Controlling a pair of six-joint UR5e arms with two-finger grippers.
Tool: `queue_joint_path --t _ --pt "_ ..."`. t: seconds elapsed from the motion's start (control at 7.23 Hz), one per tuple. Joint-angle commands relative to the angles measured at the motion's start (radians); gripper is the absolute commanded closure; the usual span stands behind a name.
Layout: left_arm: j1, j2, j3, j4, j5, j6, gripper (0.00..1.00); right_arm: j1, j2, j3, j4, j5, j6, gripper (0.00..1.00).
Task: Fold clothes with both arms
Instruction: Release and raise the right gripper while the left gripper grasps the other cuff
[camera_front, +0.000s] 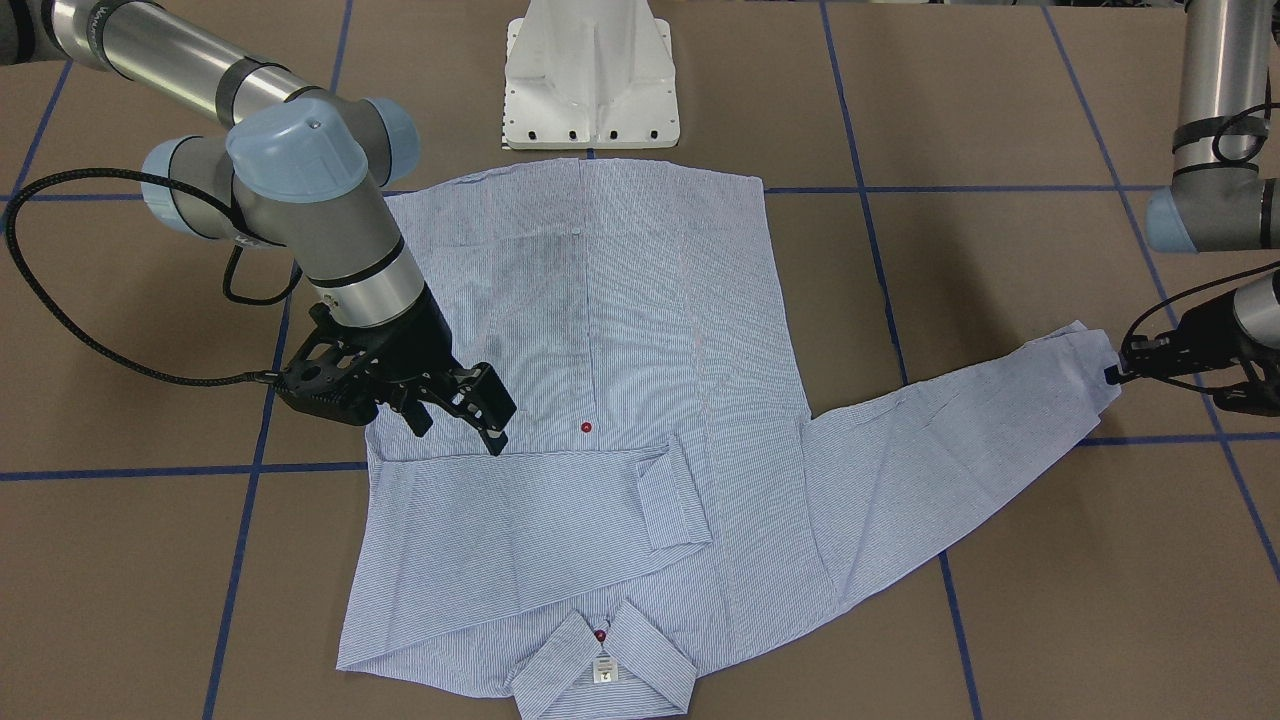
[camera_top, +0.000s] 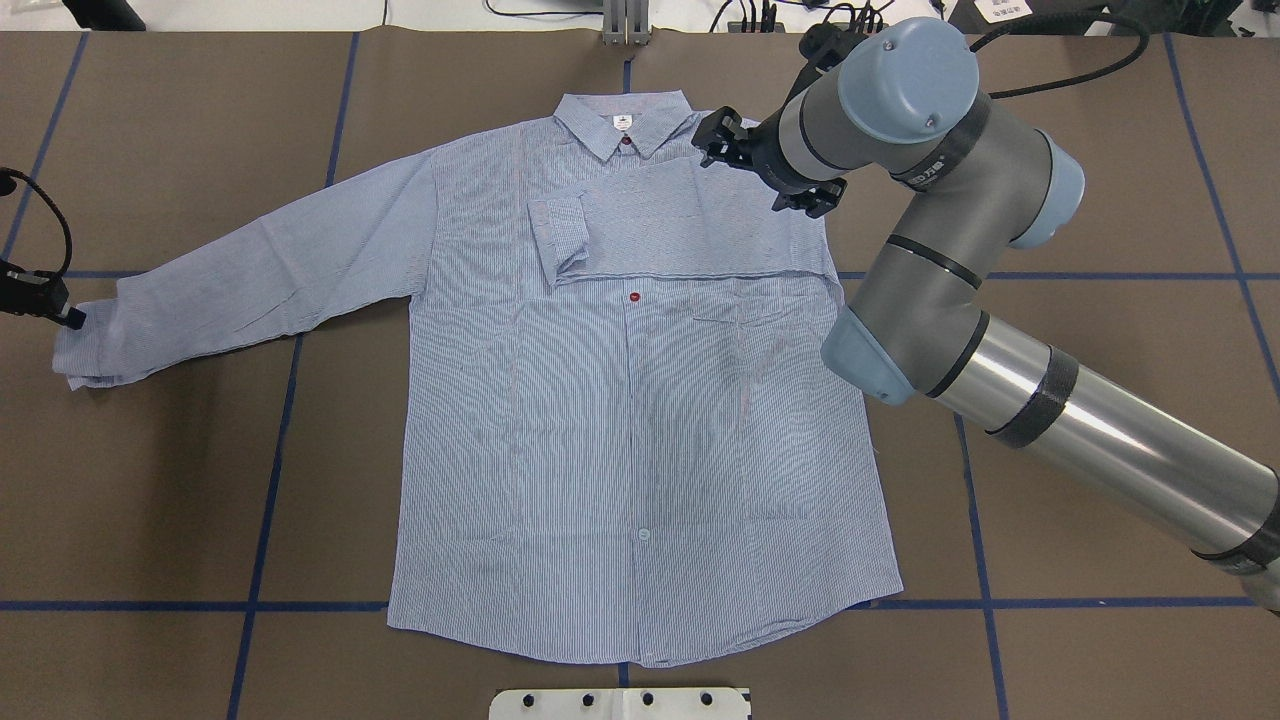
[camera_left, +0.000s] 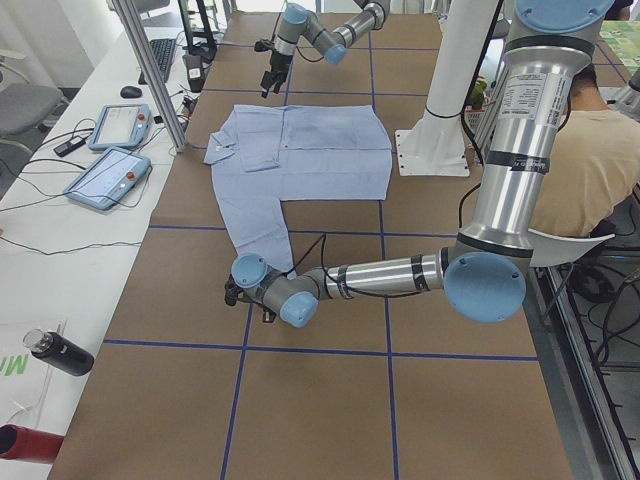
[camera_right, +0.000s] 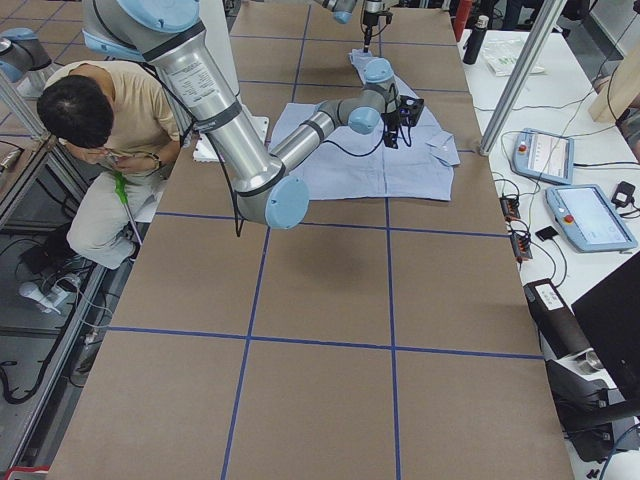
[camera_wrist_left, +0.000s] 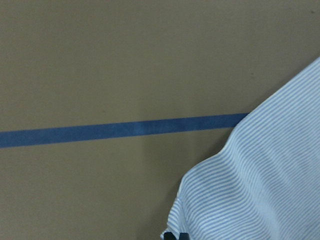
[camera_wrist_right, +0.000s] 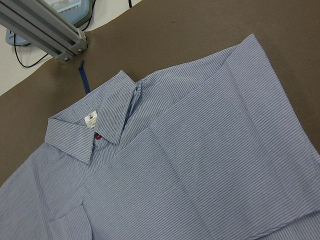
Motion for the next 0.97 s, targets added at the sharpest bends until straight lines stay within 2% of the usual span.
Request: queue_joint_path --t 0.0,0.14,0.42,0.55,0.83 --pt "0.001 -0.063 -0.156 0.008 -0.079 -0.291 1.0 0.031 -0.054 0.041 -0.002 0.026 -0.018 0.01" --pt "0.004 -0.152 -0.181 0.004 -0.113 -0.472 1.0 0.06 -0.082 0.043 0.0 0.07 -0.056 0.01" --pt "0.093 -0.353 -0.175 -0.003 -0.139 -0.805 1.0 0.092 -0.147 0.046 0.0 0.077 -0.121 0.01" --pt "0.14 -0.439 -0.169 -0.003 -0.118 -0.923 1.0 0.127 -0.188 0.043 0.032 0.116 -0.176 0.01" --pt "0.214 -0.567 -0.134 -0.007 0.016 -1.059 1.0 0.196 -0.303 0.041 0.112 0.196 -0.304 0.01"
